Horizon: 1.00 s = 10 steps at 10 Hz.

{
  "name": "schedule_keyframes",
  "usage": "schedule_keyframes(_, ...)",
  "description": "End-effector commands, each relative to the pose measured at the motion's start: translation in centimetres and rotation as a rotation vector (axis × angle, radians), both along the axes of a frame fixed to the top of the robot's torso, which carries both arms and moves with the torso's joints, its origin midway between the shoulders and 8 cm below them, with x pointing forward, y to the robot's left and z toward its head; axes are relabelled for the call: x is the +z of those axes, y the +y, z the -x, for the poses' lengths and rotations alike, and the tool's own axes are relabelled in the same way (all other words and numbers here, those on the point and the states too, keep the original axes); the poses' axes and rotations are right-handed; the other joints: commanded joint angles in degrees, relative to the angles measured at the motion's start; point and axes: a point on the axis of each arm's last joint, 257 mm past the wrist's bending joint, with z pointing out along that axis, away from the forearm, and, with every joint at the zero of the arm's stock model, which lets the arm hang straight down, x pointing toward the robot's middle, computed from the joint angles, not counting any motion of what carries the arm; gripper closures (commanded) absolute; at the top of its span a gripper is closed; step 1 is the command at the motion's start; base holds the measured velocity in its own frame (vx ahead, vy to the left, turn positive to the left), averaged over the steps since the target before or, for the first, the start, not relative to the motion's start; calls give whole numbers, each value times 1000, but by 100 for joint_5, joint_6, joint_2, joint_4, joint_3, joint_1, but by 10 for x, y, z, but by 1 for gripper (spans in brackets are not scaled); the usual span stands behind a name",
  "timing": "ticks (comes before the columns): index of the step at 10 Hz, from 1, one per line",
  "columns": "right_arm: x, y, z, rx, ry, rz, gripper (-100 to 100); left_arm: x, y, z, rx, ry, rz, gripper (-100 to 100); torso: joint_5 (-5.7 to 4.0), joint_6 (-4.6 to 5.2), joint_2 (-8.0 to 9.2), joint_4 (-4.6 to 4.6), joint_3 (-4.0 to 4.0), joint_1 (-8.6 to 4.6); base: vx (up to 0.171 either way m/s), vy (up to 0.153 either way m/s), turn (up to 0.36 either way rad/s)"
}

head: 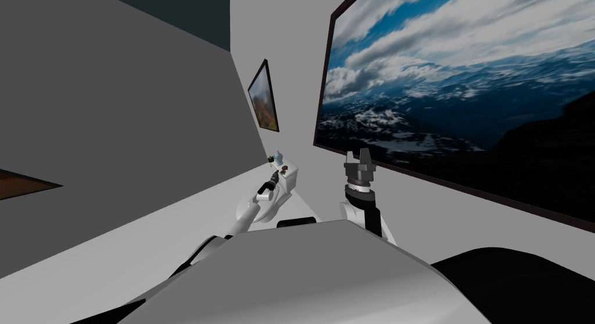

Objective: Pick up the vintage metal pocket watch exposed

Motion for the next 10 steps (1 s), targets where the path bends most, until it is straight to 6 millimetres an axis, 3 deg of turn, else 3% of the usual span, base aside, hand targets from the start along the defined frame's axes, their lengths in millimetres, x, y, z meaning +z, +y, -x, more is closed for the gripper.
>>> schedule_keyframes(1,0,0,0,0,0,0,0,3,7,-6,-11,23,-19,-100,0,0,0,0,0,0,-16,79,-109)
schedule_keyframes(10,0,0,0,0,0,0,0,8,28,-17,-62,149,-89,-100,-2,-1,-3,-1,-2,-16,-13,53,-63)
